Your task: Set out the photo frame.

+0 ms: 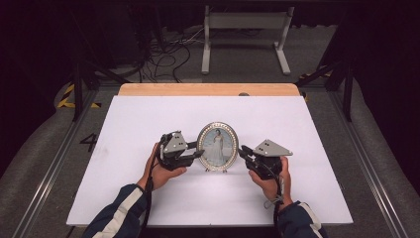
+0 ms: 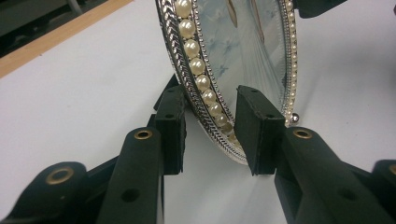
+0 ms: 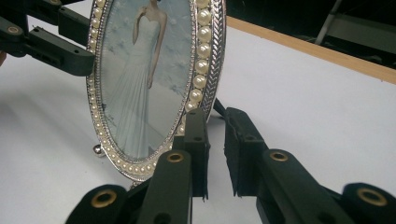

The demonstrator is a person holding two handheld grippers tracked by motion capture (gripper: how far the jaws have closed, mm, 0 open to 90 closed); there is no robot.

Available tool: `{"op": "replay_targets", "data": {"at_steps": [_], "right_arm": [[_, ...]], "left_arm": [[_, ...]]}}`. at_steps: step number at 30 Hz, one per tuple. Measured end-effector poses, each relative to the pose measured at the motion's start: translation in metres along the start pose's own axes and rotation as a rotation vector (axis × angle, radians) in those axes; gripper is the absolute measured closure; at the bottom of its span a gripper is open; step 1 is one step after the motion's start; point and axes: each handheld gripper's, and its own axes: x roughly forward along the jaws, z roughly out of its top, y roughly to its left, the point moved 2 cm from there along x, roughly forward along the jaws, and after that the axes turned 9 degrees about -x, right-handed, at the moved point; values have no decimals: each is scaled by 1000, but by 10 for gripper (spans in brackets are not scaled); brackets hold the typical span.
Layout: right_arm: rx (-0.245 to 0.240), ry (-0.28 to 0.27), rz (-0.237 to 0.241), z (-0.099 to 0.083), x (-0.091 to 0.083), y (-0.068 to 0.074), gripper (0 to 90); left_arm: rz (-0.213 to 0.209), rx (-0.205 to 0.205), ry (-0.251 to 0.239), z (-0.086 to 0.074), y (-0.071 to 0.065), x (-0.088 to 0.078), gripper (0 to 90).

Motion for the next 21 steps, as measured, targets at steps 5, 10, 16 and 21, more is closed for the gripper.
{"op": "replay_targets", "data": {"at_steps": [5,10,16,21], "right_arm": [[-41,21,11,-3,-5,0,739],[-70,37,30,-7,-11,-1,670],[-112,52,61,-14,-20,-3,561],[-128,71,74,-21,-25,-3,494]], "left_arm": [[20,13,-3,0,1,-7,624],[31,20,1,-3,0,-15,580],[41,34,6,-9,-4,-23,503],[64,59,22,-16,-7,-31,419]]}}
